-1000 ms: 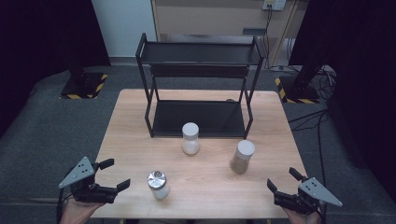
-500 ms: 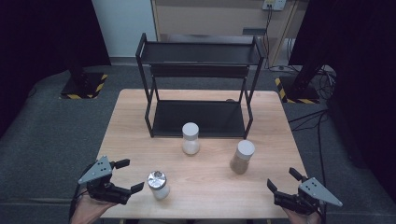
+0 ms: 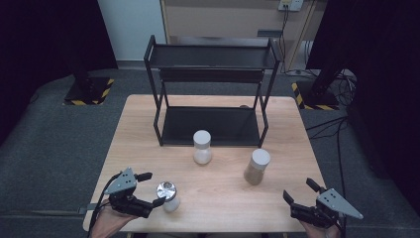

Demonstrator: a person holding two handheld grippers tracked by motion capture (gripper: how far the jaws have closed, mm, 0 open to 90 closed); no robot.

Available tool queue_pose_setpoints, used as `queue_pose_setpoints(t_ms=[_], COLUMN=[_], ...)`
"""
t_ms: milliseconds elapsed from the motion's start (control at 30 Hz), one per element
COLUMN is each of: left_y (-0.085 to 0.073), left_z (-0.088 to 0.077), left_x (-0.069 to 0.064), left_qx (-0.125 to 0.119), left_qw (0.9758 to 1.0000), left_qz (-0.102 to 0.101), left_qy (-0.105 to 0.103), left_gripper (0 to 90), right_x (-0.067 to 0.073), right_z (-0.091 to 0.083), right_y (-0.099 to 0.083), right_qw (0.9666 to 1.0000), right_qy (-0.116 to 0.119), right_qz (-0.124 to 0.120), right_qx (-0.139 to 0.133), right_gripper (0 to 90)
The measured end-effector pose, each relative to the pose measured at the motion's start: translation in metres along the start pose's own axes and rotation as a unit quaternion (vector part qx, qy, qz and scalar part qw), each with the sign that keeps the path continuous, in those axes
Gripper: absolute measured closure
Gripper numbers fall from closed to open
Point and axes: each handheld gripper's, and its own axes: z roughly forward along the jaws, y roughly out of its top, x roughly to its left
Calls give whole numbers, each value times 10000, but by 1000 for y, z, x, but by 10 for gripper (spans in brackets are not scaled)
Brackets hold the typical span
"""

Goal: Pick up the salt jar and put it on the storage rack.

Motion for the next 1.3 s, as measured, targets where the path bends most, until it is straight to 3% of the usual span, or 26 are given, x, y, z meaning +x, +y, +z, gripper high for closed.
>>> queue_pose_setpoints(t_ms=[167, 533, 667, 867, 1067, 1300], left_y=[-4, -16, -23, -35, -34, -29], left_z=[17, 37, 41, 43, 43, 45], left_x=[-3, -4, -2, -8, -17, -19], left_qx=[175, 177, 56, -215, -247, -297], left_qw=[9998, 9998, 10000, 9996, 9986, 9986], left_qz=[90, 49, -38, 135, 358, 223], left_qy=[69, 118, 73, 136, 317, 366], left_gripper=[69, 118, 165, 307, 336, 338], right_x=[0, -1, -1, -1, -1, -1], right_z=[0, 0, 0, 0, 0, 0], right_y=[0, 0, 0, 0, 0, 0], right_qw=[10000, 10000, 10000, 10000, 10000, 10000], right_qy=[3, 14, 19, 23, 26, 35], right_qz=[15, 11, 20, 16, 15, 22], right_qx=[1, 7, 15, 21, 19, 21], right_gripper=[75, 75, 76, 76, 76, 76])
